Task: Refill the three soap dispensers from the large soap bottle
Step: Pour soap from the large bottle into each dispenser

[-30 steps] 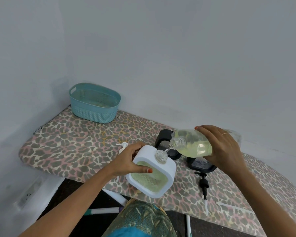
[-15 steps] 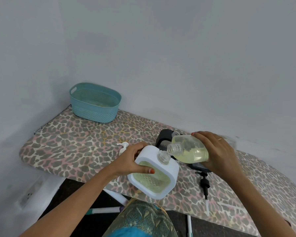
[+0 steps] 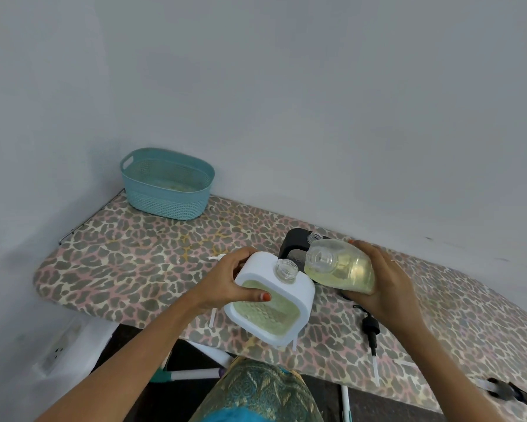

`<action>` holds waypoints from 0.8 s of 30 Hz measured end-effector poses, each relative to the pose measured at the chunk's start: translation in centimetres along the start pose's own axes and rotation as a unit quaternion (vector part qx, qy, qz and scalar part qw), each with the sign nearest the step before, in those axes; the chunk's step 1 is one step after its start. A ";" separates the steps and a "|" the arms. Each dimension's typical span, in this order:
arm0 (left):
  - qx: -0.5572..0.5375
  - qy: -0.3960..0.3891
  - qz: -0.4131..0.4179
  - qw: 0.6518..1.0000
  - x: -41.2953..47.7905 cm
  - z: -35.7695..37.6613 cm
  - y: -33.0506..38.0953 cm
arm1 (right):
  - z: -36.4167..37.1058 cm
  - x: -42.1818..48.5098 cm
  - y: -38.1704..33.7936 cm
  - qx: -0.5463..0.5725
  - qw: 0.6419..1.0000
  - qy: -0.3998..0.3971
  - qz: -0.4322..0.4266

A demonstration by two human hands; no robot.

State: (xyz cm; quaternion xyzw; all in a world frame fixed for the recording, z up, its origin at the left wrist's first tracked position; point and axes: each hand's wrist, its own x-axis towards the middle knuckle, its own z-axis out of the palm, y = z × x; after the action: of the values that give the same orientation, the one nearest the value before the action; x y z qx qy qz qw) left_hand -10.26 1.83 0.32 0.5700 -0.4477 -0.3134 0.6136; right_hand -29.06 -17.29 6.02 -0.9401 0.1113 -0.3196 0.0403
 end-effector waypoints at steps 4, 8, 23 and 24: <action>-0.010 0.024 -0.013 1.000 0.6 -0.8 -0.4 | 1.2 -1.7 -0.1 0.091 0.986 0.009 0.138; -0.003 0.054 -0.012 0.998 1.5 -1.5 -0.7 | 2.3 -3.0 -0.4 0.174 0.950 0.060 0.251; 0.022 0.159 -0.014 0.987 6.5 -5.6 -2.3 | 6.4 -7.3 0.2 0.294 0.813 0.216 0.454; 0.025 0.161 -0.013 0.987 6.8 -5.8 -2.4 | 6.5 -7.7 0.4 0.294 0.814 0.214 0.452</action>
State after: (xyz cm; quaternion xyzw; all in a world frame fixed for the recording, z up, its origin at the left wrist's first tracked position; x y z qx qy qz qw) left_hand -1.90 -2.23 -0.45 0.6337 -0.3432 -0.2142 0.6593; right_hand -31.07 -15.87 -3.76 -0.6350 0.4304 -0.4764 0.4297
